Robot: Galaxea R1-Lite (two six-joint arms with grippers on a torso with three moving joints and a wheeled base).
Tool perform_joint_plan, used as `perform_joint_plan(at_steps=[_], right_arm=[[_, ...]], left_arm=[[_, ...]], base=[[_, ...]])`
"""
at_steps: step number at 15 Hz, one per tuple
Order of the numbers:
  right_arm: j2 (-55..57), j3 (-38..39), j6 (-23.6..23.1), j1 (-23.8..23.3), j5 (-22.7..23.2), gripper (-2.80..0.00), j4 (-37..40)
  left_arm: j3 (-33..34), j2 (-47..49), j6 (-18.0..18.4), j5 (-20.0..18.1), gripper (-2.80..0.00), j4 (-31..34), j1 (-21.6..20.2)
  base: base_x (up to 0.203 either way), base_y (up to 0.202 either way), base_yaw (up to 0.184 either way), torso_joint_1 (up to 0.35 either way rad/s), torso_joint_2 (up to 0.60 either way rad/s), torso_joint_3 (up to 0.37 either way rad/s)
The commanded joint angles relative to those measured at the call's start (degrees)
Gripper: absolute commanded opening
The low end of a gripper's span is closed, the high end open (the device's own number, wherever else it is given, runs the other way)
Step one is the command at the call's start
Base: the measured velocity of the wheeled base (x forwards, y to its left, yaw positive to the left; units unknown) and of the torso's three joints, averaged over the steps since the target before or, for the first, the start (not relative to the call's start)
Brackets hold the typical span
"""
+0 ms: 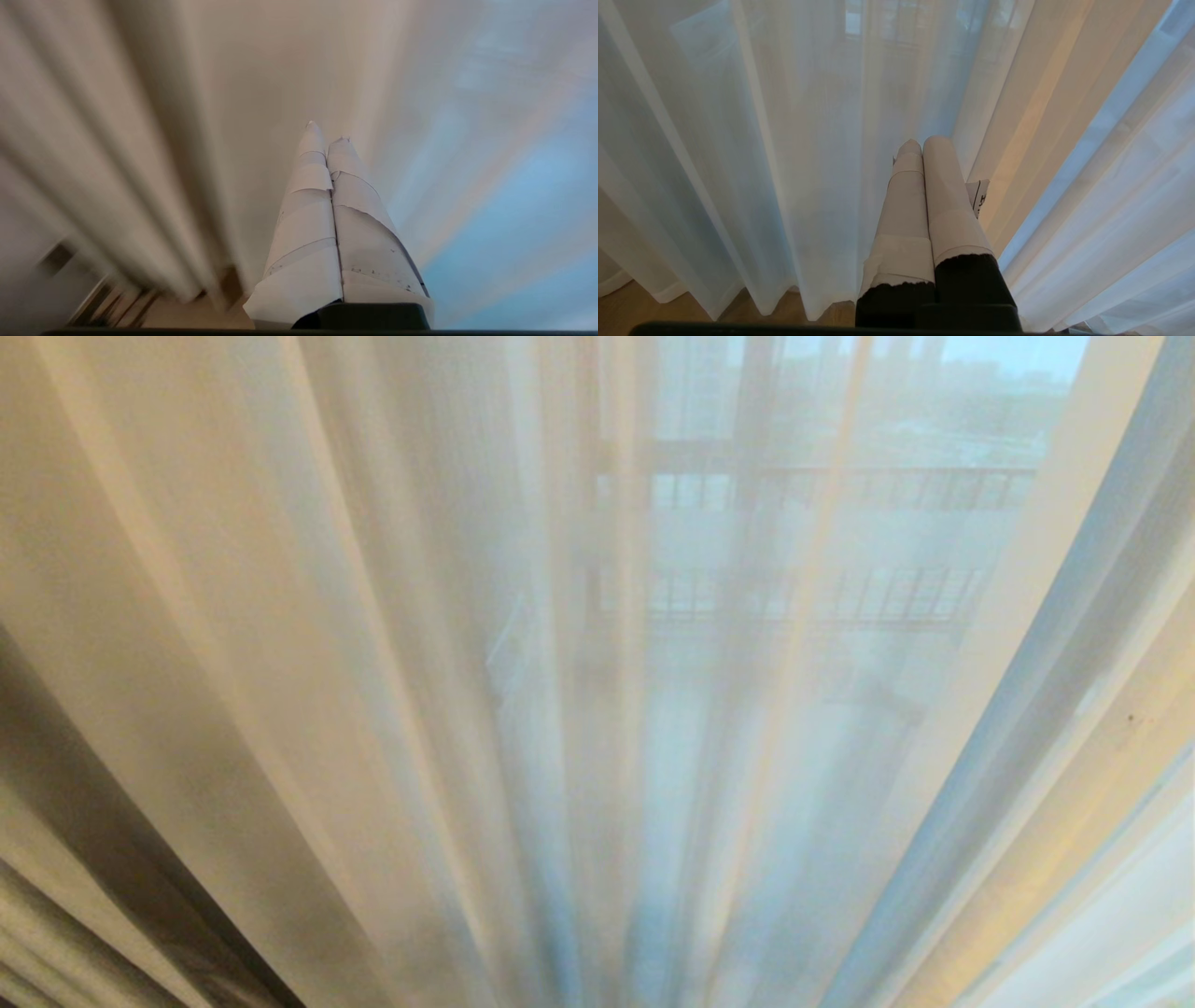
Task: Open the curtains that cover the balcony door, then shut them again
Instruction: Close the outer curtains on both sides
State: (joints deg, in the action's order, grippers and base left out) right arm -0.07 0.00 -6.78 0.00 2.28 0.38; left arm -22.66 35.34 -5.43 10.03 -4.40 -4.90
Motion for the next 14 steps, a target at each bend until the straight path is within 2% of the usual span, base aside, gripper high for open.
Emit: perform_joint_plan(at_steps=[1,3,6,10,12,14], right_arm=[[0.1,0.0,-0.1,0.0,0.0,-2.80,0.0],[0.1,0.0,0.0,0.0,0.1,-2.80,0.0],[0.1,0.0,-0.1,0.0,0.0,-2.80,0.0],[0.1,0.0,0.0,0.0,0.1,-2.80,0.0],[0.1,0.0,0.0,0.0,0.1,-2.80,0.0],[0.1,0.0,-0.1,0.0,0.1,-2.80,0.0]], left_arm=[[5.3,-10.6,2.0,-4.7,-2.80,-0.1,0.0],[9.7,-18.2,5.5,-7.9,-2.80,-0.1,0.4],[16.1,-19.8,8.6,-10.3,-2.80,-6.2,0.7],[22.7,-19.8,8.5,-11.4,-2.80,-12.1,0.7],[22.7,-19.8,8.8,-11.7,-2.80,-11.5,0.7],[22.7,-21.6,9.1,-11.3,-2.80,-11.4,3.2]], base=[[0.000,0.000,0.000,0.000,0.00,0.000],[0.000,0.000,0.000,0.000,0.00,0.000],[0.000,0.000,0.000,0.000,0.00,0.000],[0.000,0.000,0.000,0.000,0.00,0.000],[0.000,0.000,0.000,0.000,0.00,0.000],[0.000,0.000,0.000,0.000,0.00,0.000]])
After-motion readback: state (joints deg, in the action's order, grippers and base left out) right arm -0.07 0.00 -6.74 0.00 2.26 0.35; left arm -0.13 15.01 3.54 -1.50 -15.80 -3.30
